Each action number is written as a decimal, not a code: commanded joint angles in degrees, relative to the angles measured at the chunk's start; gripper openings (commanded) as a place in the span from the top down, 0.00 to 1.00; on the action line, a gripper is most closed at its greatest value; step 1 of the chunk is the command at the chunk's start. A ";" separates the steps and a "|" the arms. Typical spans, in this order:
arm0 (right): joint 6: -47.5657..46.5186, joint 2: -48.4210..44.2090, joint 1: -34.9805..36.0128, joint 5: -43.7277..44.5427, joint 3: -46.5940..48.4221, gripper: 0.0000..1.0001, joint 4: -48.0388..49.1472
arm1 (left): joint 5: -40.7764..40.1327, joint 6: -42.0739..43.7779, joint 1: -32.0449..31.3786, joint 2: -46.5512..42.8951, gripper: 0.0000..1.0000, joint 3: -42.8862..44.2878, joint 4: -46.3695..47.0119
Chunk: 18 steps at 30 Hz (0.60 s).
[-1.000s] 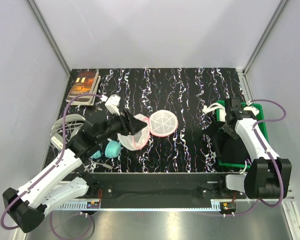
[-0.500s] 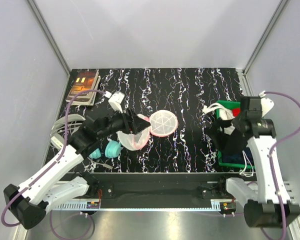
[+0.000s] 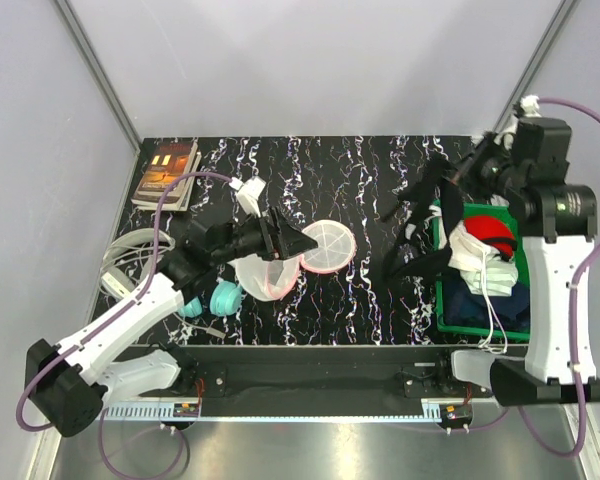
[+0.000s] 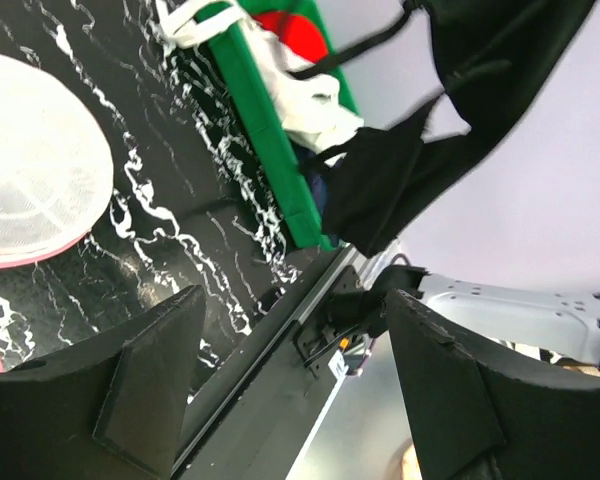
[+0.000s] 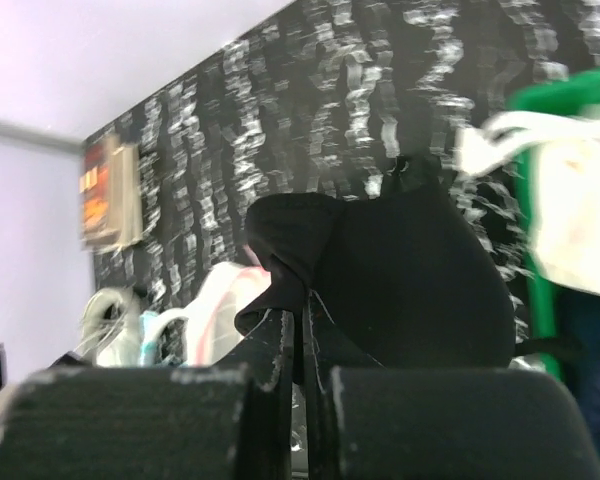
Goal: Place the bra in the laundry bag and zip it closed
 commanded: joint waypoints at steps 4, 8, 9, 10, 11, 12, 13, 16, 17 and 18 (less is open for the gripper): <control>0.16 7.40 7.54 -2.57 4.61 1.00 6.17 | -3.35 -1.38 -0.16 -3.82 0.23 0.67 1.36; -2.03 8.38 9.48 2.61 -0.55 1.00 9.70 | -4.06 -1.73 -0.16 -4.44 0.23 0.58 0.74; -2.47 7.94 9.66 3.58 -2.05 1.00 10.40 | -3.97 -1.82 -0.16 -4.52 0.23 0.32 0.74; -2.56 7.15 9.75 4.98 -6.51 1.00 12.84 | -3.88 -1.99 -0.16 -4.61 0.23 0.05 0.65; -2.56 5.32 9.83 5.78 -9.25 1.00 14.61 | -3.45 -2.08 -0.25 -4.35 0.23 -0.12 0.65; -2.47 4.17 9.83 6.57 -12.23 1.00 16.45 | -3.09 -1.99 -0.25 -4.09 0.23 -0.47 0.91; -2.30 3.02 9.83 8.40 -18.27 1.00 19.69 | -2.66 -2.34 -0.25 -2.69 0.23 -0.56 1.00; -0.81 -1.37 10.01 8.60 -29.18 1.00 25.06 | -0.20 -3.13 -0.25 1.26 0.24 -0.65 2.84; 0.24 -3.47 10.10 8.69 -31.40 1.00 25.78 | 1.29 -3.40 -0.34 2.67 0.24 -0.13 2.94; 0.77 -4.71 10.10 8.60 -33.43 1.00 26.31 | 2.35 -3.57 -0.43 6.25 0.25 0.48 4.16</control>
